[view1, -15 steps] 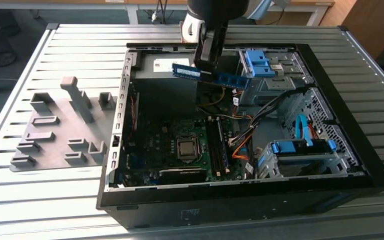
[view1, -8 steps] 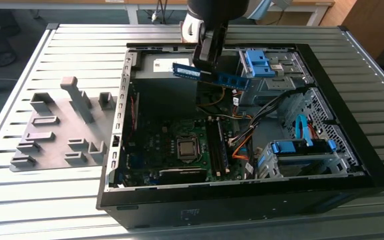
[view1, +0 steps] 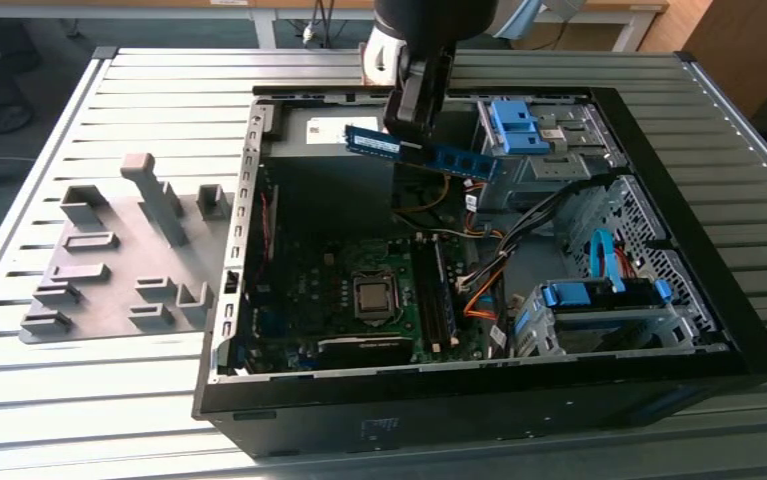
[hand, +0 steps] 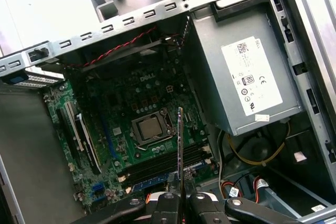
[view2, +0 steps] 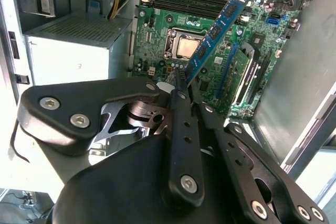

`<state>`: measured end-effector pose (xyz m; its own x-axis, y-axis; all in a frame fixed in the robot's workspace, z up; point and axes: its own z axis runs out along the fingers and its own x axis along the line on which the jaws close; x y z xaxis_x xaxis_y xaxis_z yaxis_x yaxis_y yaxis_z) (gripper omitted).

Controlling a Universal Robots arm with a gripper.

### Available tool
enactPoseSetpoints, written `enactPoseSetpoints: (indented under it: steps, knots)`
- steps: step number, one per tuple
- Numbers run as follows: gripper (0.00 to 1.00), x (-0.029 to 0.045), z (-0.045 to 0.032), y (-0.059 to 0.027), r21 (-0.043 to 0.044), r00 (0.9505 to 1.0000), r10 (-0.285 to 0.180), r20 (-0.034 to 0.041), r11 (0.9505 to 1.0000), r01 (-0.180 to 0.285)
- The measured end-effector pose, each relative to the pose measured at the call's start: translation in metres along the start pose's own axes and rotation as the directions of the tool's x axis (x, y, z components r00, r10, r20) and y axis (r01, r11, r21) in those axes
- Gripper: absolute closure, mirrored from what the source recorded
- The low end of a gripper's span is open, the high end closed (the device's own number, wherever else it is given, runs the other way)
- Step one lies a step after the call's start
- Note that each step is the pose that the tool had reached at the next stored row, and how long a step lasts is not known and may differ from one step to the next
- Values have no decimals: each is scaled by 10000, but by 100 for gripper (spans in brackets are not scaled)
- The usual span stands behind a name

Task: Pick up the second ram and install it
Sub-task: 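Insert the second ram into the second slot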

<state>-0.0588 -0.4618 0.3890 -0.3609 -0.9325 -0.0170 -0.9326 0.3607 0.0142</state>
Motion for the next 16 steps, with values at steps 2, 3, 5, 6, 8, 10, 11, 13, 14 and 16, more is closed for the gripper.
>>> enactPoseSetpoints:
  steps: [2, 3, 5, 6, 8, 10, 11, 13, 14, 16]
  knots:
    - [86, 0, 0, 0, 0, 10000, 24, 0, 10000, -24]
    - [86, 0, 0, 0, 1, 10000, 37, 0, 10000, -37]
    - [86, 0, 0, 0, 1, 10000, 61, 1, 10000, -61]
    - [86, 0, 0, 0, 1, 10000, 75, 1, 10000, -75]
    - [86, 0, 0, 0, 2, 9999, 105, 1, 9999, -105]
    - [86, 0, 0, 0, 2, 9999, 137, 1, 9999, -137]
    - [86, 0, 0, 0, 2, 9999, 152, 2, 9999, -152]
    - [86, 0, 0, 0, 3, 9998, 187, 2, 9998, -187]
    - [86, 0, 1, 0, 3, 9998, 202, 3, 9998, -202]
    - [86, 0, 1, 0, 4, 9997, 239, 3, 9997, -239]
